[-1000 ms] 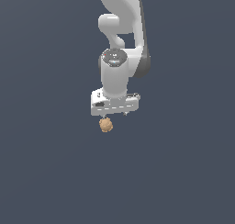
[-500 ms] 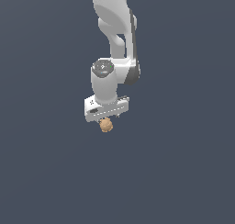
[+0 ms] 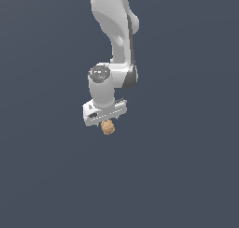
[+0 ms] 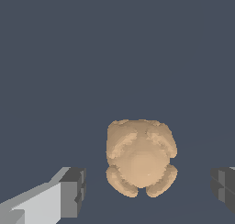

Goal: Pick up the object and move it to a goal position.

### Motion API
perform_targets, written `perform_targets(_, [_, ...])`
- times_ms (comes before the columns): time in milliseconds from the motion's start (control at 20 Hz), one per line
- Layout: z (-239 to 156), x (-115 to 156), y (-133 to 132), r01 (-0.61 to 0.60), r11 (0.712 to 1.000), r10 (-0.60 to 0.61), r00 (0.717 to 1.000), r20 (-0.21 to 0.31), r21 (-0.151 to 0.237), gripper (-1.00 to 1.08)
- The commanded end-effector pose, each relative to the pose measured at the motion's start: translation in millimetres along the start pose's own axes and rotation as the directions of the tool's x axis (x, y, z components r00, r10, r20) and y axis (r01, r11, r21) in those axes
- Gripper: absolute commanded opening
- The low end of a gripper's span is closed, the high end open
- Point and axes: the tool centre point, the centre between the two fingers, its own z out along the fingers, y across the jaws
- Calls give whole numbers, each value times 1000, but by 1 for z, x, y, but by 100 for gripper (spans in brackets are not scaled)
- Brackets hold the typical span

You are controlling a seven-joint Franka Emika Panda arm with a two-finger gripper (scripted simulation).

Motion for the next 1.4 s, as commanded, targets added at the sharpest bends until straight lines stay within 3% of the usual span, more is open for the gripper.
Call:
perform_targets(0, [2,-1,1,8,1000,-8,1000,-1,0,100])
perform_targets(1000, [52,-1,1,9,1000,-9,1000,-1,0,100])
perform_targets(1050, [52,-1,1,9,1000,-9,1000,-1,0,-100])
perform_targets(1350, [52,-1,1,9,1000,-9,1000,-1,0,-100])
